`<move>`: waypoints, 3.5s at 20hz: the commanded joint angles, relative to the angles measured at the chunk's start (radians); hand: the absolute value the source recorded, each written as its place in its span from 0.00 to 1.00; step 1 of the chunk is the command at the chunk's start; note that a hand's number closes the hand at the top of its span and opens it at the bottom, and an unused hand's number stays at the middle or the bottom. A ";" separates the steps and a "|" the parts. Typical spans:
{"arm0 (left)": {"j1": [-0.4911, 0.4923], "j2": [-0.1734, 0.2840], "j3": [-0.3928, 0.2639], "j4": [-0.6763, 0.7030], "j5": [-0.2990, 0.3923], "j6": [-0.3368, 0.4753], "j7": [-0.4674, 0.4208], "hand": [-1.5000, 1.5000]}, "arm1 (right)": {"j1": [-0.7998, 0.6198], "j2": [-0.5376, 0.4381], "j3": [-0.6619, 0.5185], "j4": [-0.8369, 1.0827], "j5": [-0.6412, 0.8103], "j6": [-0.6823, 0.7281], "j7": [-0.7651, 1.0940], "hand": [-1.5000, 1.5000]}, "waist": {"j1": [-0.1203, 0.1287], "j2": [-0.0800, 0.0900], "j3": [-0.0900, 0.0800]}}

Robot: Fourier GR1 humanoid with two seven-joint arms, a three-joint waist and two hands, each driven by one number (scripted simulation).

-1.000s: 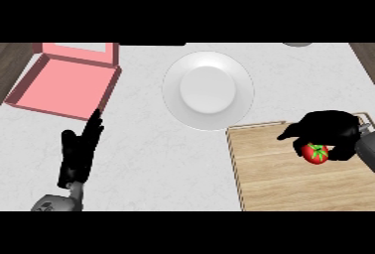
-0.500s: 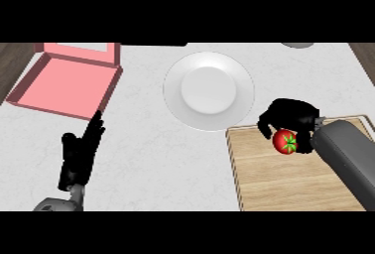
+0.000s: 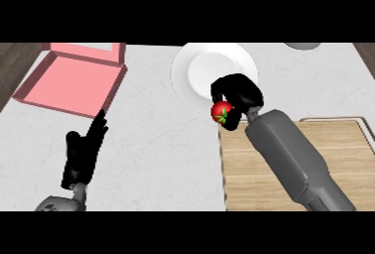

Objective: Pick the tomato from the tray and place it in the plate

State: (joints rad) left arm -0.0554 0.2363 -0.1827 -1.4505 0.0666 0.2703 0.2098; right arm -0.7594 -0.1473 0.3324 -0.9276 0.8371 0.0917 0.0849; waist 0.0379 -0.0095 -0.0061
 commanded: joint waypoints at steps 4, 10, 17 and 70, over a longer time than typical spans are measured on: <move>-0.023 -0.004 -0.005 0.020 -0.002 -0.010 0.008 0.50 | -0.152 0.144 -0.005 -0.075 0.096 -0.361 0.487 1.00 | 0.021 0.004 0.004; -0.033 -0.020 -0.027 0.016 -0.020 -0.010 0.004 0.50 | -0.330 0.146 0.115 0.003 0.194 -0.500 0.878 1.00 | 0.036 0.014 0.004; -0.001 0.003 0.007 -0.021 -0.014 -0.017 0.026 0.50 | -0.418 0.147 0.116 0.208 0.140 -0.606 0.961 1.00 | 0.011 0.017 0.006; 0.054 -0.083 0.066 -0.014 -0.096 -0.036 -0.033 0.50 | -0.090 0.131 -0.464 0.307 -0.636 -0.473 -0.338 0.00 | -0.028 0.011 0.006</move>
State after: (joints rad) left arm -0.0413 0.1889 -0.0913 -1.4386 0.0111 0.2079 0.1931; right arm -0.8584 -0.0117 -0.1359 -0.6189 0.2048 -0.3985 -0.2200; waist 0.0112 0.0030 0.0004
